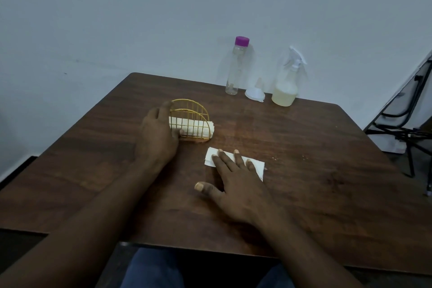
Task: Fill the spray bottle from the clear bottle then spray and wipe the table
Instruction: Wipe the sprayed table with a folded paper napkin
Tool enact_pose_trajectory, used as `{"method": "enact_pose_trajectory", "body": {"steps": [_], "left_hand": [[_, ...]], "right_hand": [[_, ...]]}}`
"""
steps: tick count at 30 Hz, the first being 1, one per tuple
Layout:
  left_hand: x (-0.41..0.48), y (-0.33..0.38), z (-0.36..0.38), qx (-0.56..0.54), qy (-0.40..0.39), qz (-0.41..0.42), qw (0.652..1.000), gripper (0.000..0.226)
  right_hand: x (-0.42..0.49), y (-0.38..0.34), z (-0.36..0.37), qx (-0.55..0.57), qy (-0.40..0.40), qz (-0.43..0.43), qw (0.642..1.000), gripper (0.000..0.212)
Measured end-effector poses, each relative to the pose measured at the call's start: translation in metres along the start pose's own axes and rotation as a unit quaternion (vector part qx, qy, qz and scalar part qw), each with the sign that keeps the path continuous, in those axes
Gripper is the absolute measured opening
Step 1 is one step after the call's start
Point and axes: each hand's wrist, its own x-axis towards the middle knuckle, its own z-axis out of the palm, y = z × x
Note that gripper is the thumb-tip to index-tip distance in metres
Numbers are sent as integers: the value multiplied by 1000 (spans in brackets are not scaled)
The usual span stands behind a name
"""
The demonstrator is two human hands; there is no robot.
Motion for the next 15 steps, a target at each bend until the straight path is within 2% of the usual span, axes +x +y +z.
{"method": "enact_pose_trajectory", "body": {"steps": [3, 6, 11, 15], "left_hand": [[-8, 4, 7, 23, 31, 11, 999, 87], [-13, 6, 10, 79, 75, 66, 992, 101], [2, 14, 22, 153, 5, 71, 986, 105], [27, 17, 37, 161, -10, 66, 985, 100]], "right_hand": [[-3, -1, 4, -9, 28, 0, 1000, 112], [-3, -5, 9, -15, 35, -2, 999, 117], [10, -7, 6, -17, 9, 13, 1000, 118], [32, 2, -3, 5, -6, 23, 1000, 115]]}}
